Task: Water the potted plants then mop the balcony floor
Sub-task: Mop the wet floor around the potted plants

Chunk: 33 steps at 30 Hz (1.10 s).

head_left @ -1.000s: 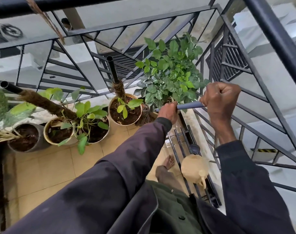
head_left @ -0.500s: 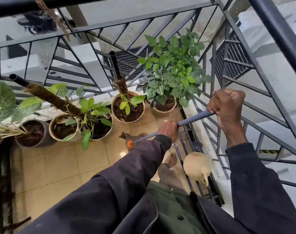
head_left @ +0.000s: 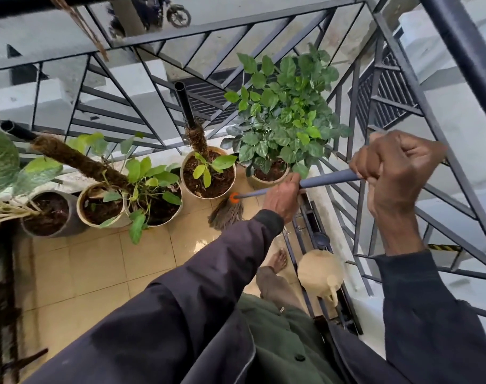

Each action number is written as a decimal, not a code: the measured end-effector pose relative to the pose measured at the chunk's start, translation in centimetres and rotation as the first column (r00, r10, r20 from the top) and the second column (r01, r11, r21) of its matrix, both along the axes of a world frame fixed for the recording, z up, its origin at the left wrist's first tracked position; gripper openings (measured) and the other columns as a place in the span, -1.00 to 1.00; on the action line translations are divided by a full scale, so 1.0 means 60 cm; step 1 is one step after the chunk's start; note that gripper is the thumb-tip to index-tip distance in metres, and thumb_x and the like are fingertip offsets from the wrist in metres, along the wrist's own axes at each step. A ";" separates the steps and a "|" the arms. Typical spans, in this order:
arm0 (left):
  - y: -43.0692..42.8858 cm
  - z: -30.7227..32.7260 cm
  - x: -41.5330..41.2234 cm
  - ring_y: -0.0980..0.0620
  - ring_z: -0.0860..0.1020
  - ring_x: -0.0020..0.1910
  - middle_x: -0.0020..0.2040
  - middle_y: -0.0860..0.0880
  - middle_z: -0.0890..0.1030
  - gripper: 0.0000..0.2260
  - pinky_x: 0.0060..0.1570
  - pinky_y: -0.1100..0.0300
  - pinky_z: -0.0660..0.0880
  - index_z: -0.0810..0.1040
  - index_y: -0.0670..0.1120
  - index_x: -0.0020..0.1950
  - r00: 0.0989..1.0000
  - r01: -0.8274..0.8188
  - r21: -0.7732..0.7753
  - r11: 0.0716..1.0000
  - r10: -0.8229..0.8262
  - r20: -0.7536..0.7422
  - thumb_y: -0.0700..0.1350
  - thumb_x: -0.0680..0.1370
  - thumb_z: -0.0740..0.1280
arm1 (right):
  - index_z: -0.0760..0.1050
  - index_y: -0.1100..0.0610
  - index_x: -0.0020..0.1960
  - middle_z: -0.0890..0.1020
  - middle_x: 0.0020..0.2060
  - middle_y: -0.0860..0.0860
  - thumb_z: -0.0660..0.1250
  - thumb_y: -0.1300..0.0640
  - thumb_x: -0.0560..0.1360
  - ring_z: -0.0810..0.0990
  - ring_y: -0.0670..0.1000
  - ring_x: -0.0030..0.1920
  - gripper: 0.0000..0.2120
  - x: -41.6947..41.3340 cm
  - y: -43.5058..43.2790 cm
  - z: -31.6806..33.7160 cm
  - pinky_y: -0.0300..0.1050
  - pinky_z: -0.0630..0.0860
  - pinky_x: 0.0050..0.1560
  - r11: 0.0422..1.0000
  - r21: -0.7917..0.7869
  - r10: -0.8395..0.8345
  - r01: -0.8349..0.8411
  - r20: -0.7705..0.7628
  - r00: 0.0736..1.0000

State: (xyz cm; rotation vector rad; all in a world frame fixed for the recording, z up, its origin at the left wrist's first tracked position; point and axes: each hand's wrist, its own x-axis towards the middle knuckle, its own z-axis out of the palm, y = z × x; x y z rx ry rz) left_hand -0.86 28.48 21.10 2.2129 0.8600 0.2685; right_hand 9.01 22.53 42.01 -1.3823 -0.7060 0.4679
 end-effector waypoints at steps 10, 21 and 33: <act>0.109 -0.051 0.021 -0.22 0.56 0.03 0.16 -0.18 0.55 -0.82 0.10 -0.10 0.52 0.47 -0.19 0.20 0.988 0.081 -0.199 0.977 -0.105 -0.113 -0.31 0.61 0.26 | 0.31 0.11 -0.47 0.29 -0.61 -0.12 0.27 0.38 0.52 0.29 -0.04 -0.59 -0.58 -0.024 0.050 -0.097 -0.19 0.35 -0.39 0.985 -0.130 -0.115 0.113 -0.012 0.993; 0.110 -0.019 0.034 -0.22 0.57 -0.12 -0.01 -0.22 0.60 -0.92 -0.10 -0.06 0.50 0.44 -0.19 0.12 0.992 -0.101 -0.116 0.988 0.091 -0.087 -0.19 0.66 0.23 | 0.36 0.31 -0.45 0.27 -0.65 -0.13 0.24 0.40 0.47 0.26 -0.02 -0.62 -0.69 0.024 0.115 -0.053 -0.25 0.32 -0.45 0.980 -0.199 0.031 -0.019 0.060 0.998; 0.021 -0.029 -0.032 -0.32 0.62 -0.03 0.04 -0.26 0.64 -0.81 -0.05 -0.12 0.52 0.47 -0.17 0.25 0.980 -0.086 -0.069 0.994 0.072 -0.184 -0.16 0.66 0.23 | 0.37 0.03 -0.53 0.26 -0.67 -0.12 0.27 0.37 0.50 0.25 -0.04 -0.64 -0.52 0.006 0.042 -0.063 -0.23 0.32 -0.44 0.968 -0.239 0.053 -0.072 -0.083 0.995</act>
